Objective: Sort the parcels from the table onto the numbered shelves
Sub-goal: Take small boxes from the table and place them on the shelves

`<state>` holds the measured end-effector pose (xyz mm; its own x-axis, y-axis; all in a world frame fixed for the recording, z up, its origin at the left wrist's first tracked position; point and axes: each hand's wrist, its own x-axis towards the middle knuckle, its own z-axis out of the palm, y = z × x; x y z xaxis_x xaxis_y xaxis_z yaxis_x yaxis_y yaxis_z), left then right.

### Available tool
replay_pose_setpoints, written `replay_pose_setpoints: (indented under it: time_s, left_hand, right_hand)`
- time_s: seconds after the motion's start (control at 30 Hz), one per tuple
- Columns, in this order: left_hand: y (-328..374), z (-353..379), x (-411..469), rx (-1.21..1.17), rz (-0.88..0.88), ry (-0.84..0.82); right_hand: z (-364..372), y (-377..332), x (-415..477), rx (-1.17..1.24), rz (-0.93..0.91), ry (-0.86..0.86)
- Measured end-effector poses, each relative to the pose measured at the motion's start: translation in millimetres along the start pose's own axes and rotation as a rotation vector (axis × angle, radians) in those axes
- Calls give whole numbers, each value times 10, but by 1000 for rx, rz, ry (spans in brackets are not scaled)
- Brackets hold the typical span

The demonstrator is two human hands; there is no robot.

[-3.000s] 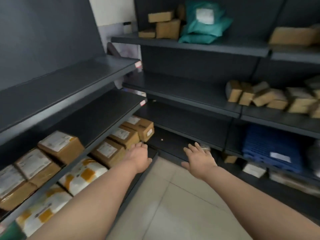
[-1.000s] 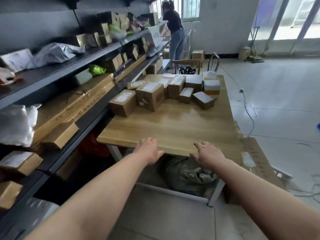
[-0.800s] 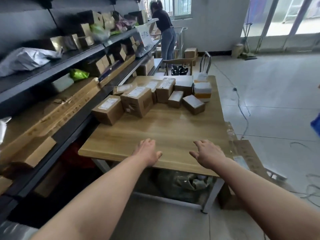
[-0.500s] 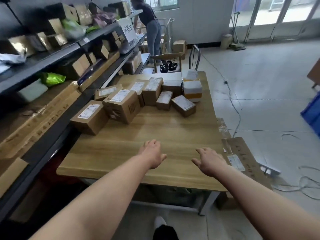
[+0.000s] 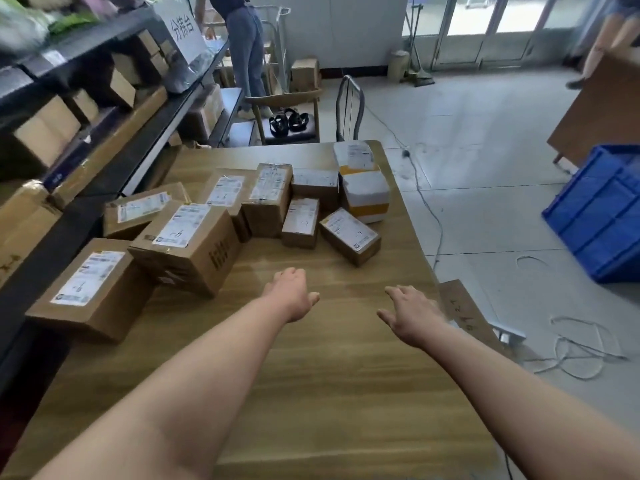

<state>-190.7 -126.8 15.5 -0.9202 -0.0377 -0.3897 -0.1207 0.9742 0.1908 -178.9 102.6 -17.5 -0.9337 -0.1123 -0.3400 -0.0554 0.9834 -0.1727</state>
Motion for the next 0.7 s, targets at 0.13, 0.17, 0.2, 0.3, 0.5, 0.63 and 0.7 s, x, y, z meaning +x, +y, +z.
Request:
replay_pose_setpoints:
  time_s: [0.13, 0.17, 0.2, 0.3, 0.5, 0.63, 0.7]
  left_hand:
    - [-123, -83, 348, -24, -1, -19]
    - [-137, -94, 418, -34, 2, -23]
    - [-146, -105, 482, -44, 4, -25]
    - [-180, -129, 645, -74, -2, -27]
    - [-255, -131, 874, -115, -47, -28]
    - [-278, -124, 1003, -139, -102, -16]
    - [-255, -110, 1068, -139, -125, 15]
  right_hand:
    - [-39, -101, 300, -13, 27, -13]
    - [-60, -123, 386, -18, 27, -13]
    - [-86, -148, 477, -27, 24, -12]
    - [-134, -253, 756, -32, 4, -5]
    - [-137, -386, 1293, -23, -54, 78]
    - [-169, -389, 1729, -63, -74, 116]
    - [-149, -363, 1913, -82, -80, 117]
